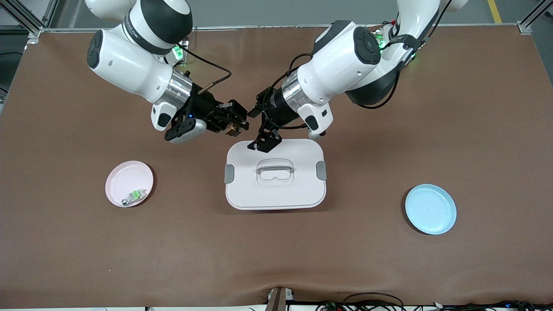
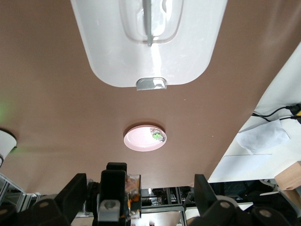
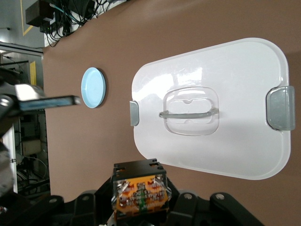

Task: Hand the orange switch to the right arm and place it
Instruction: 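Close the right gripper on the switch while the left gripper releases, then carry the switch to the white plate while the left gripper withdraws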

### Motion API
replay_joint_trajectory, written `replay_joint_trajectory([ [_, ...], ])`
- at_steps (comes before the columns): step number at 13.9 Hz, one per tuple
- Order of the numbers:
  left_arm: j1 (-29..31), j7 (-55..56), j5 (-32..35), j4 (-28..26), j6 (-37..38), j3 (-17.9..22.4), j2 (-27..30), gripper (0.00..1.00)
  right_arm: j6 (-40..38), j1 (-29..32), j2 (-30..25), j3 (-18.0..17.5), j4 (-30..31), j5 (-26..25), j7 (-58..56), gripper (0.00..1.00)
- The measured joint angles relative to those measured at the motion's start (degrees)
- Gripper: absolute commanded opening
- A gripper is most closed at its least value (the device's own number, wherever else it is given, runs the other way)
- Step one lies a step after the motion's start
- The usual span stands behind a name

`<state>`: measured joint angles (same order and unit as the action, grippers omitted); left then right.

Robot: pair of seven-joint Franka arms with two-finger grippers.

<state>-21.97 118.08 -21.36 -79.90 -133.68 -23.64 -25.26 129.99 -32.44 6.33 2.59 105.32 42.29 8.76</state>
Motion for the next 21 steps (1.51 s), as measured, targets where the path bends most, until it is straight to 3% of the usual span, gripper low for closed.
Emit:
replay_joint_trajectory([
  [4,3.11,-17.05,0.09,-3.17,6.55,0.03,2.88,1.0,-3.22,1.15,2.3,0.67,0.3,-2.46,-7.61,0.0],
  [8,9.29,-34.64,0.1,-3.46,18.14,0.14,5.04,1.0,-9.0,5.69,3.25,0.99,0.37,-11.93,-18.99,0.0],
  [12,15.71,-49.18,0.99,-3.6,26.55,0.27,6.28,1.0,-11.63,9.71,3.5,1.13,2.41,-25.73,-34.42,0.0],
  [15,20.78,-61.84,3.45,-3.75,29.68,0.33,6.53,1.0,-11.53,12.62,3.6,1.21,3.96,-32.08,-45.87,0.0],
  [17,23.61,-69.97,8.47,-3.93,30.31,0.33,6.54,1.0,-10.69,14.65,3.63,1.27,5.14,-36.2,-51.12,0.0],
  [19,25.83,-78.42,15.12,-4.11,30.46,0.37,6.56,1.0,-6.18,16.01,3.69,1.29,8.58,-39.86,-55.56,0.0],
  [21,28.74,-87.2,17.66,-4.27,30.86,0.45,6.56,1.0,-0.77,17.61,3.94,1.31,12.22,-40.85,-61.34,0.0],
])
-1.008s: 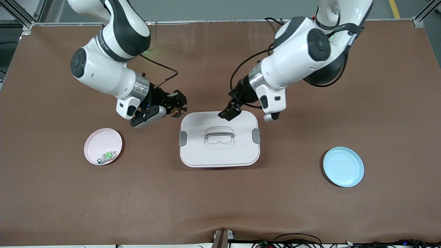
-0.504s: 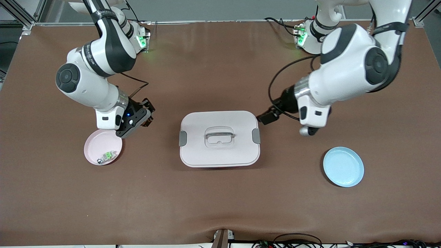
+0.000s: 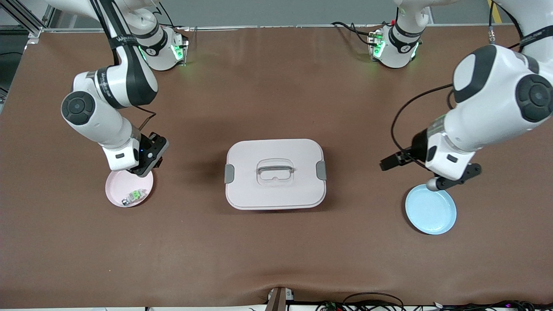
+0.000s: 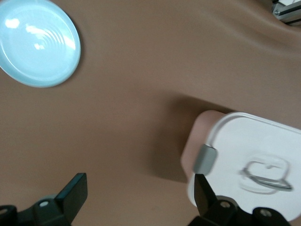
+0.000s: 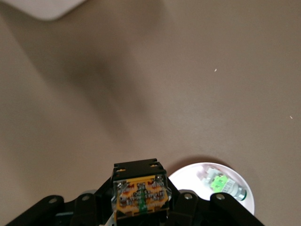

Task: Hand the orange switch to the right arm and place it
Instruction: 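Carry the switch to the white plate while the left gripper withdraws, then lower the switch onto the white plate and open the right gripper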

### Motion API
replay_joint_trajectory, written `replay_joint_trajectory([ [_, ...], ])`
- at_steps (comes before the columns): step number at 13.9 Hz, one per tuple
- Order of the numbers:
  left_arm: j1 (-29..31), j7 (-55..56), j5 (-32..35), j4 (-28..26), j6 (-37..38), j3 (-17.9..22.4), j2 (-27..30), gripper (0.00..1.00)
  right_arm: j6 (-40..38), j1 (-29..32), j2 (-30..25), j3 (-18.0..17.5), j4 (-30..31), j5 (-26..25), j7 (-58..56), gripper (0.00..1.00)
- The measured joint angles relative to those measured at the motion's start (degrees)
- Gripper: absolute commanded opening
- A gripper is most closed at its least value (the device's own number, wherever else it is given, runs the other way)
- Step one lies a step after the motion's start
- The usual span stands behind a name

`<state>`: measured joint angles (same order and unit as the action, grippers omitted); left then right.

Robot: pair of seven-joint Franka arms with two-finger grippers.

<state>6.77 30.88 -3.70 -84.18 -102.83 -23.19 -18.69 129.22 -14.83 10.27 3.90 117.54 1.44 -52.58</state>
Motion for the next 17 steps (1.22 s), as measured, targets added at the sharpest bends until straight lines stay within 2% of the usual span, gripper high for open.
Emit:
replay_joint_trajectory([
  [4,7.58,-9.28,1.34,-0.03,0.85,0.13,0.09,1.0,5.65,5.63,1.84,0.07,2.24,-0.42,-15.46,0.0],
  [7,9.86,-11.87,5.36,-0.01,0.89,0.06,0.69,1.0,9.37,10.28,4.67,0.11,2.34,-0.42,-26.08,0.0],
  [13,14.48,-24.36,6.21,-0.04,3.11,0.0,2.2,1.0,13.96,12.27,8.24,0.04,2.39,-0.42,-32.6,0.0],
  [17,15.61,-26.4,6.21,-0.41,3.93,-0.04,3.35,1.0,22.86,16.09,11.68,0.04,5.57,-0.41,-38.98,0.0],
])
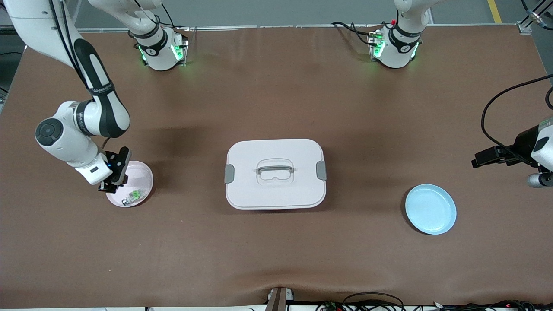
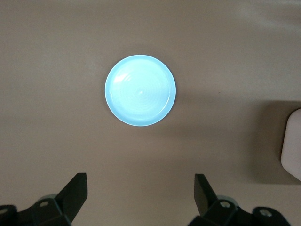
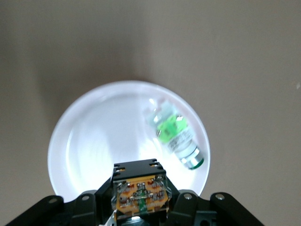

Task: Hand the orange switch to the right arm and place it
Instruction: 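Lower the switch onto the white plate and open the right gripper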

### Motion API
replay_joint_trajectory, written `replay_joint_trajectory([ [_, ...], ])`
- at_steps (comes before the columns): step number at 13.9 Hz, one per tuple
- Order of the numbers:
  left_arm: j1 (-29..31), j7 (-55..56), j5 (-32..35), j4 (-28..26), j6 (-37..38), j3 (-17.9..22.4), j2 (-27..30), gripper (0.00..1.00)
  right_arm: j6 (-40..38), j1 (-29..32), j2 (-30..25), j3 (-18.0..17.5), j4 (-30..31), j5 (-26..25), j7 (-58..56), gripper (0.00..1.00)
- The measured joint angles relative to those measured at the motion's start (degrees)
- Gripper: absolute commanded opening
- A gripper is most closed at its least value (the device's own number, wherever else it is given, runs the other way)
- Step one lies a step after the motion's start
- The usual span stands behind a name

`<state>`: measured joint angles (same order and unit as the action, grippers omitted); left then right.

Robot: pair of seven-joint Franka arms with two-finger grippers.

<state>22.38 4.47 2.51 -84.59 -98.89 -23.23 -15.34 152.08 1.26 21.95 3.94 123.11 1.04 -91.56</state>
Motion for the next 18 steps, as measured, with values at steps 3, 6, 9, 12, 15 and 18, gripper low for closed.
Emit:
replay_joint_trajectory([
  [3,-0.02,-1.32,0.0,-0.41,0.16,0.06,0.88,1.0,5.12,1.28,1.52,-0.03,3.16,0.0,-2.21,0.0],
  [6,-2.39,-3.05,0.0,-0.89,0.61,3.36,2.07,1.0,5.62,1.56,1.77,-0.35,3.99,0.01,-4.94,0.0],
  [9,-12.03,-3.72,-0.01,-2.08,1.01,13.34,3.65,1.0,5.63,3.34,1.8,-2.19,4.86,0.01,-6.12,0.0],
  [12,-18.82,-4.18,-0.12,-3.9,1.01,19.74,5.21,1.0,5.64,8.13,2.04,-5.77,5.42,0.03,-6.82,0.0],
  [15,-24.49,-4.44,-0.2,-6.45,0.17,25.82,6.9,1.0,5.64,9.91,2.78,-6.91,5.58,2.03,-6.83,0.0],
  [18,-26.98,-4.46,-1.34,-10.31,-2.15,28.24,10.13,1.0,5.64,9.92,3.06,-7.37,5.62,2.73,-6.83,0.0],
])
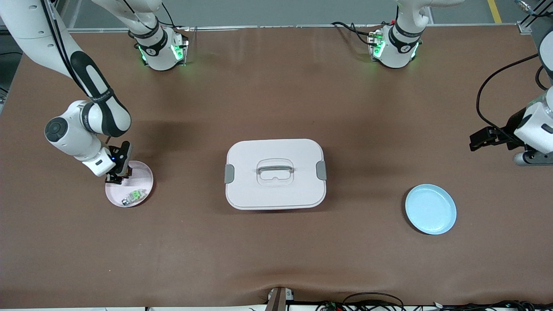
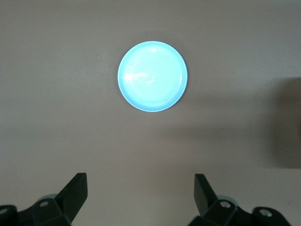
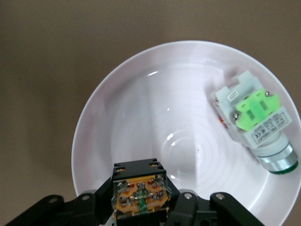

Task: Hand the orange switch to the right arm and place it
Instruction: 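Lower the switch onto the white plate and open the right gripper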

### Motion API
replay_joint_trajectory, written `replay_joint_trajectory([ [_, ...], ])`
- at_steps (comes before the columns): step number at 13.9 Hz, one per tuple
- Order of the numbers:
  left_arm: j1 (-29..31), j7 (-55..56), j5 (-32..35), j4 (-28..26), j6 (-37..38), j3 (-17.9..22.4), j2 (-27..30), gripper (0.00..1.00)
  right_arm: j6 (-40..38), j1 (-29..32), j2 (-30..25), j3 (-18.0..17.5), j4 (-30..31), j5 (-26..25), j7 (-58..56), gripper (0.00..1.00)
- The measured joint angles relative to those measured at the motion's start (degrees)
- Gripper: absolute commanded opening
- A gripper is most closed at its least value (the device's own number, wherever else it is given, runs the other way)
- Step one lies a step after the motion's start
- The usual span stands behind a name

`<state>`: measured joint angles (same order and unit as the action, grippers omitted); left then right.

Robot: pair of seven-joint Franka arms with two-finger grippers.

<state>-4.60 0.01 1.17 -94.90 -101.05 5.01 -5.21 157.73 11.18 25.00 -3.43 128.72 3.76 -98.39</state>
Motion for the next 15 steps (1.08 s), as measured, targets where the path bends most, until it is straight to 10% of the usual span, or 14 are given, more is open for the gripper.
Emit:
replay_joint_trajectory([
  [7,-0.58,0.05,-2.0,-3.35,0.42,-2.15,9.47,1.0,0.66,-0.05,0.32,-1.33,0.03,0.47,0.01,0.0],
  [9,-0.59,0.06,-2.0,-3.38,2.51,-2.78,11.08,1.0,1.07,-0.05,0.74,-1.34,0.03,0.81,0.23,0.99],
  [15,-0.55,0.06,-2.0,-2.72,7.26,-2.64,12.32,1.0,1.41,-0.2,0.91,-1.61,-0.04,2.16,1.0,1.0],
])
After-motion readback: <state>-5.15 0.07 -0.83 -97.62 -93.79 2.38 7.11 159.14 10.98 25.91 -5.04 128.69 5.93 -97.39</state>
